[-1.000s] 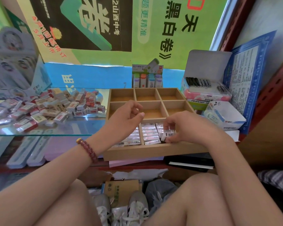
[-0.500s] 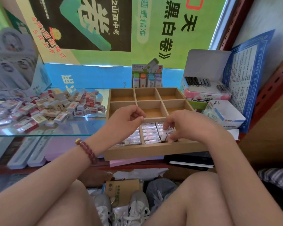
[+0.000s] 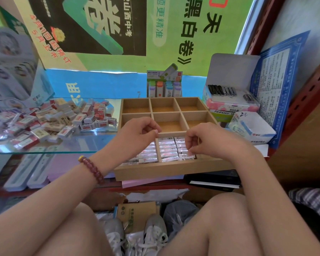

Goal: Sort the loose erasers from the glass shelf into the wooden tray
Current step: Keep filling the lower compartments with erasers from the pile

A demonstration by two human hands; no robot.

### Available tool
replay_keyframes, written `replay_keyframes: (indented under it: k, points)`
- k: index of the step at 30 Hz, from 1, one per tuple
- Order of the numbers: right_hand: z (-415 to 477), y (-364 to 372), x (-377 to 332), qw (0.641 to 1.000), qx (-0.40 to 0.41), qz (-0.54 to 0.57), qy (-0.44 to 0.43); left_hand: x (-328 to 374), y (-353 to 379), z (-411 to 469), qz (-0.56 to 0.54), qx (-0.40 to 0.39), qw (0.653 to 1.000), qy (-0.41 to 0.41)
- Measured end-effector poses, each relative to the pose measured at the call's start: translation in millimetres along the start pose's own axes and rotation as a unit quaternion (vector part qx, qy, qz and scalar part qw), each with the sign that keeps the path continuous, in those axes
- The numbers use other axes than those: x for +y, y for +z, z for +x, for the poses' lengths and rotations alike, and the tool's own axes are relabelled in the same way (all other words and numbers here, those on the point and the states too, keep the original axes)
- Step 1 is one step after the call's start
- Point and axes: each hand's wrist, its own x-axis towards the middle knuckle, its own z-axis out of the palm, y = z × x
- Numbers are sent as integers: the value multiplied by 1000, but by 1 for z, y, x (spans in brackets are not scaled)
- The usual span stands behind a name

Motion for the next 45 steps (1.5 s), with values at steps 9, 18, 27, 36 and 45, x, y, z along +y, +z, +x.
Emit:
replay_keyframes:
  k: [9, 18, 27, 36, 45]
  points:
    - [5, 7, -10, 999, -31, -37, -4, -2, -3, -2, -9, -7, 1000, 1]
    - [6, 8, 15, 990, 126, 0, 69, -13, -5, -10, 92, -122, 985, 85]
    - [16, 17, 73, 960, 38, -31, 277, -28, 3, -19, 405, -267, 867, 112]
    - [21, 25, 66, 959, 77, -66, 263, -35, -4, -19, 407, -303, 859, 70]
    - [19, 22, 43, 956, 57, -74, 277, -45, -10, -20, 403, -282, 867, 78]
